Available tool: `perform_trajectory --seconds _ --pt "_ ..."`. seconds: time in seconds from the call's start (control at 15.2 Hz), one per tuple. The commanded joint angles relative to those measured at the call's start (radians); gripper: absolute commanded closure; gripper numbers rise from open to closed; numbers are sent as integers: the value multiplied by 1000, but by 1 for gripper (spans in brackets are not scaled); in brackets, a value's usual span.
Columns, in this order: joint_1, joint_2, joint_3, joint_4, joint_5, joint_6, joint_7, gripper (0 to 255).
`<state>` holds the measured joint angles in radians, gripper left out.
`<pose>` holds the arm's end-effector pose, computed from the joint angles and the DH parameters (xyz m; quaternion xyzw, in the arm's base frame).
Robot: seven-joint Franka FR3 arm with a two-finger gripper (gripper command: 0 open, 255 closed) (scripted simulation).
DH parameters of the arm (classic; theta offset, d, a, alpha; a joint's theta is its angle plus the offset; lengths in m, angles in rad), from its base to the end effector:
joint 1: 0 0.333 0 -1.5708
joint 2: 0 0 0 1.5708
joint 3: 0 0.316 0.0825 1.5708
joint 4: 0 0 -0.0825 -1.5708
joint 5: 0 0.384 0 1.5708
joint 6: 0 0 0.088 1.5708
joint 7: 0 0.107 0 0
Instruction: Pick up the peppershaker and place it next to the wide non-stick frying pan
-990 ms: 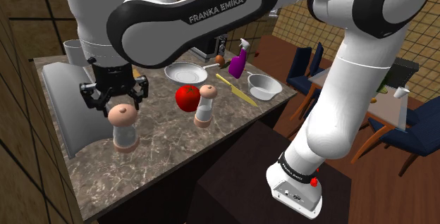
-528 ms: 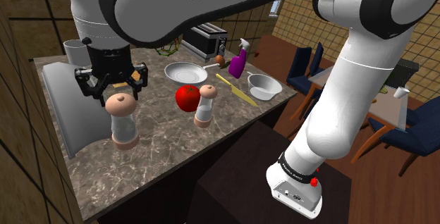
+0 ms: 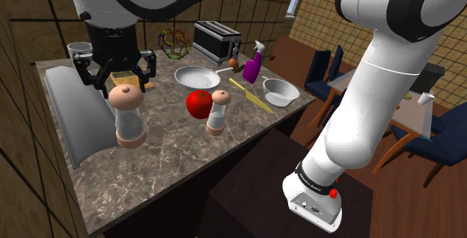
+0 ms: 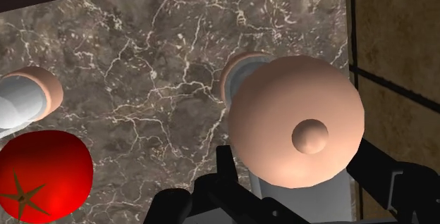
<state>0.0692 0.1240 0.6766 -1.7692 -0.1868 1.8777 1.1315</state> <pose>0.4559 0.3813 0.5004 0.9848 -0.1663 0.0447 0.0243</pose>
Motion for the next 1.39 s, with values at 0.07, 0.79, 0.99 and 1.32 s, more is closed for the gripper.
perform_trajectory --seconds 0.07,0.79,0.99,1.32 --pt "0 -8 1 33 7 -39 -7 255" --pt "9 -2 6 188 8 -188 -20 255" --pt "14 7 8 237 3 -231 -21 255" --pt "27 28 12 328 -10 -306 -20 255"
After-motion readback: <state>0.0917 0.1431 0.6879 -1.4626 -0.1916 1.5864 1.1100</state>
